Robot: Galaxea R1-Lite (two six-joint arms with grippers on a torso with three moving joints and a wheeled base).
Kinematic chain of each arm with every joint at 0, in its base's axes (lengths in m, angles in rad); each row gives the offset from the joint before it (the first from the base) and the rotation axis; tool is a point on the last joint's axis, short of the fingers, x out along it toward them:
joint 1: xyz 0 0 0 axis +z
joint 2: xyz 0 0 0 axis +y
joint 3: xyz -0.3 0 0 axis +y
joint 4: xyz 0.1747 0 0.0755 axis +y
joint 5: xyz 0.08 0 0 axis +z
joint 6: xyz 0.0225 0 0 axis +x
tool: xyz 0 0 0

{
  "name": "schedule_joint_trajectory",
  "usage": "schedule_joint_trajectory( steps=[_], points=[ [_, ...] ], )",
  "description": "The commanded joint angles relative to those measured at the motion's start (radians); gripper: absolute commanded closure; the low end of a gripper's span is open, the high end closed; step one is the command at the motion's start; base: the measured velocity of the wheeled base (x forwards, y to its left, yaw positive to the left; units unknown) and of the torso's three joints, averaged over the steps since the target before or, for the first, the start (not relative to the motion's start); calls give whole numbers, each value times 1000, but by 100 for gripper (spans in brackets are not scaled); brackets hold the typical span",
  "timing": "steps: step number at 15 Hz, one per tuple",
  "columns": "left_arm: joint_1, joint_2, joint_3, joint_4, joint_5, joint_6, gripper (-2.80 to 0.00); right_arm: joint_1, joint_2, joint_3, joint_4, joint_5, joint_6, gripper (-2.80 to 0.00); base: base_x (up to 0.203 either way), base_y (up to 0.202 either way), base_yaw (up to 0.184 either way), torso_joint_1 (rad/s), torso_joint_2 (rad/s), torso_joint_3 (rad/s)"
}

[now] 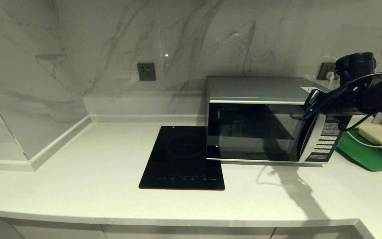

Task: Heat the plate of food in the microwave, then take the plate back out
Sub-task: Close the microwave oven, then open the microwave oven

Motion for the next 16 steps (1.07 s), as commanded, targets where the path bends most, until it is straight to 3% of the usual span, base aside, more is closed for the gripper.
schedule_joint_trajectory(
  steps=[1,8,11,13,16],
  points=[
    [0,0,0,0,0,-1,0,1,-45,33,11,12,3,0,0,0,0,0,0,0],
    [0,0,0,0,1,-1,0,-20,-424,312,129,97,8,0,0,0,0,0,0,0],
    [0,0,0,0,0,-1,0,-138,-499,403,226,122,64,0,0,0,0,0,0,0],
    [0,0,0,0,0,-1,0,-255,-487,463,232,226,89,0,0,0,0,0,0,0],
    [0,0,0,0,0,-1,0,-426,-388,529,231,536,154,0,0,0,0,0,0,0]
  ],
)
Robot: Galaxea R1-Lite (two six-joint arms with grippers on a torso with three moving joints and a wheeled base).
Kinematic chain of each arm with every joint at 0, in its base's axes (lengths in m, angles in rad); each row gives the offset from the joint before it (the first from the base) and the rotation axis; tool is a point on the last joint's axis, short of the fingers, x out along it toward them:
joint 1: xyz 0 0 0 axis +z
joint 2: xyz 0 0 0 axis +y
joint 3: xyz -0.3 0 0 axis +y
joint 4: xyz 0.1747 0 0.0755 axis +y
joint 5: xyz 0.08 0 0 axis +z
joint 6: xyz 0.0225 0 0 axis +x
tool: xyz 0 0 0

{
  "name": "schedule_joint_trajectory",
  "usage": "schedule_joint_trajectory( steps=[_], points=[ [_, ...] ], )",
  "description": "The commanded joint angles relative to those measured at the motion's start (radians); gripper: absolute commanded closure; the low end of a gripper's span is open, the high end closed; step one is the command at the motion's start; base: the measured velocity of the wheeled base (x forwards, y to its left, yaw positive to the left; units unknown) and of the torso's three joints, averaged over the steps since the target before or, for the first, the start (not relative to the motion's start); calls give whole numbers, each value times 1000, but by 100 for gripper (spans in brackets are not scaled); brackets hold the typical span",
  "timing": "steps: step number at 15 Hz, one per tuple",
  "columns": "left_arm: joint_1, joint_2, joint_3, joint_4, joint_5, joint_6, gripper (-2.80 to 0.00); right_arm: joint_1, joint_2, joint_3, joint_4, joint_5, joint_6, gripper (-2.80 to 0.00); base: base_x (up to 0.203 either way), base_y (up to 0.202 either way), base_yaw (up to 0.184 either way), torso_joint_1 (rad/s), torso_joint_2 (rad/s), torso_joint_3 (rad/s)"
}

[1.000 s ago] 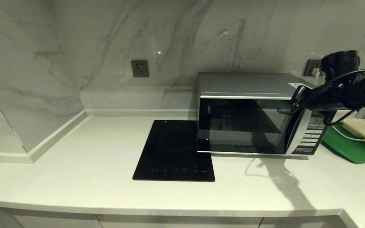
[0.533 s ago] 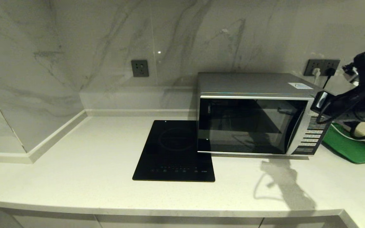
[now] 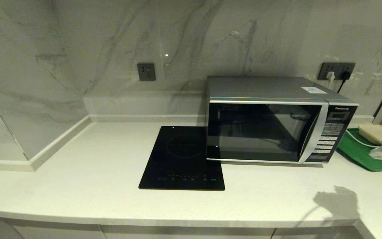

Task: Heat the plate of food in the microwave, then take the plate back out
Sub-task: Open the microwave oven

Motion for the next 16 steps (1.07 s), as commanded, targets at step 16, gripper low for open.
schedule_joint_trajectory(
  steps=[16],
  points=[
    [0,0,0,0,1,-1,0,-307,764,-43,-403,726,-221,0,0,0,0,0,0,0]
  ],
)
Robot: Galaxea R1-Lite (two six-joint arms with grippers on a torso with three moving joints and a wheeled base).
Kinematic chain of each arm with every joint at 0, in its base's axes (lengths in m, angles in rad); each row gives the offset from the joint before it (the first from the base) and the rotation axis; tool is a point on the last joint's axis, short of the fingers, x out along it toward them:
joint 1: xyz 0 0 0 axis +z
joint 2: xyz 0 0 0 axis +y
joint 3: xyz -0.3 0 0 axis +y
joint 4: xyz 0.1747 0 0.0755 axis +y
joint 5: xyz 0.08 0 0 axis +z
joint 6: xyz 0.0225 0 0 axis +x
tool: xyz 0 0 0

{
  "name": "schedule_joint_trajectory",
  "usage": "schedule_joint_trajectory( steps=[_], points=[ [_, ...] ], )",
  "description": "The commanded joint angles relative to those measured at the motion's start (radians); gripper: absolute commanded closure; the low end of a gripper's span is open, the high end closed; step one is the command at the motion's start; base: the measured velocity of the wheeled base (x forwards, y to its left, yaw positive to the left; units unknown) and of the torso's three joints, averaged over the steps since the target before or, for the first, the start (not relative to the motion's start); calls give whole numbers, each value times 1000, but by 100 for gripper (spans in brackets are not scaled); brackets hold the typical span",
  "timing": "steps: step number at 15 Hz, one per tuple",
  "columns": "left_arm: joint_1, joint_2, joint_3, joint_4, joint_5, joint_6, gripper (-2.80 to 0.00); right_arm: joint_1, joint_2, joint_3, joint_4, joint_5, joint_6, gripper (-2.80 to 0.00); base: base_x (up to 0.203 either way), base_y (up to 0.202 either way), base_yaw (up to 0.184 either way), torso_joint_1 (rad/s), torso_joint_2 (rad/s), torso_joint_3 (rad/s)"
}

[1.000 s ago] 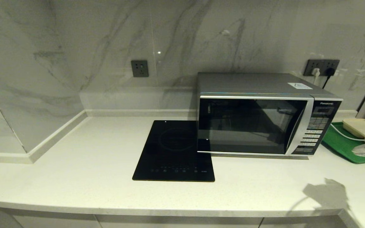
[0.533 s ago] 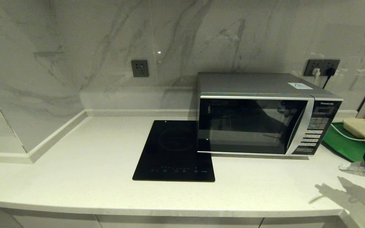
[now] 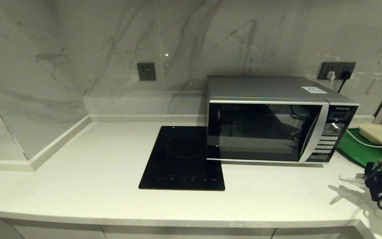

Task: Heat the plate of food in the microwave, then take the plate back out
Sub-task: Open the microwave oven

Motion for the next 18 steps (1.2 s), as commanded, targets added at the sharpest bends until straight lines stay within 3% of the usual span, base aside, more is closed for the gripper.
schedule_joint_trajectory(
  steps=[1,5,7,11,18],
  points=[
    [0,0,0,0,0,-1,0,2,73,-1,-82,5,7,0,0,0,0,0,0,0],
    [0,0,0,0,0,-1,0,10,116,-48,-139,4,20,0,0,0,0,0,0,0],
    [0,0,0,0,0,-1,0,34,134,-108,-143,4,67,0,0,0,0,0,0,0],
    [0,0,0,0,0,-1,0,101,164,-216,-143,0,86,0,0,0,0,0,0,0],
    [0,0,0,0,0,-1,0,109,205,-289,-142,-16,121,0,0,0,0,0,0,0]
  ],
)
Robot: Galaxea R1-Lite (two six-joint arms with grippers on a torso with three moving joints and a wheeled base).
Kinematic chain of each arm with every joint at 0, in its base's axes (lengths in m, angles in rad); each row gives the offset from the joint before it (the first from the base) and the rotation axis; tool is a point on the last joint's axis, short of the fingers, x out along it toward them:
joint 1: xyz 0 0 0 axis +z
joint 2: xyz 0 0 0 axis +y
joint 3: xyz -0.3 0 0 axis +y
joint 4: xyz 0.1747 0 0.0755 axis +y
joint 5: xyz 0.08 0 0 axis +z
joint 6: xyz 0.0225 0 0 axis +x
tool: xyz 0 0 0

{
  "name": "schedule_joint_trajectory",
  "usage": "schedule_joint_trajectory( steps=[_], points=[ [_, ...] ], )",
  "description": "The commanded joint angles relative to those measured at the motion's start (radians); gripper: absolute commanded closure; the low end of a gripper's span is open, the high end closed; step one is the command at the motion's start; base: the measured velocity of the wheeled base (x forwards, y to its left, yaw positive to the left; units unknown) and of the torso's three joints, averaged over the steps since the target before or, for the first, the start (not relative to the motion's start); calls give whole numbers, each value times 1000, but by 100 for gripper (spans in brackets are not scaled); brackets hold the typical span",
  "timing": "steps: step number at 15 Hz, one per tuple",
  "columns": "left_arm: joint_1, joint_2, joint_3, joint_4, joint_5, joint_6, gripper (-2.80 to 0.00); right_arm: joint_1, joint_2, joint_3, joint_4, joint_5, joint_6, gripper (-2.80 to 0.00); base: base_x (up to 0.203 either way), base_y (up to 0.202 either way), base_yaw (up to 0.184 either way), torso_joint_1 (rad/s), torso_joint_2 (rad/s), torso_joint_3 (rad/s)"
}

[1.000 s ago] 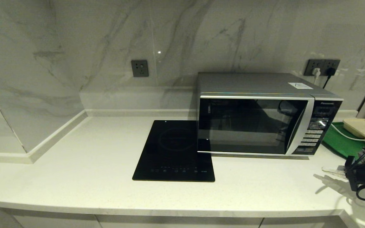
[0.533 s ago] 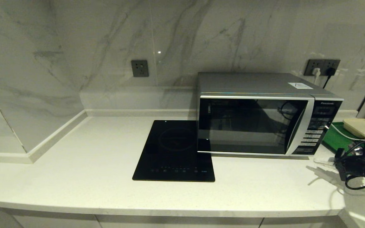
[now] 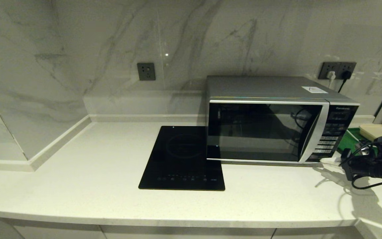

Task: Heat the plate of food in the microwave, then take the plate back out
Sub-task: Open the microwave oven

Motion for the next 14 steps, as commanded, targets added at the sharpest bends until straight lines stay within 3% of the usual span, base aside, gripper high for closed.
schedule_joint_trajectory(
  steps=[1,14],
  points=[
    [0,0,0,-1,0,-1,0,0,10,-9,-3,6,4,0,0,0,0,0,0,0],
    [0,0,0,-1,0,-1,0,-2,20,-39,-5,-6,9,0,0,0,0,0,0,0]
  ],
)
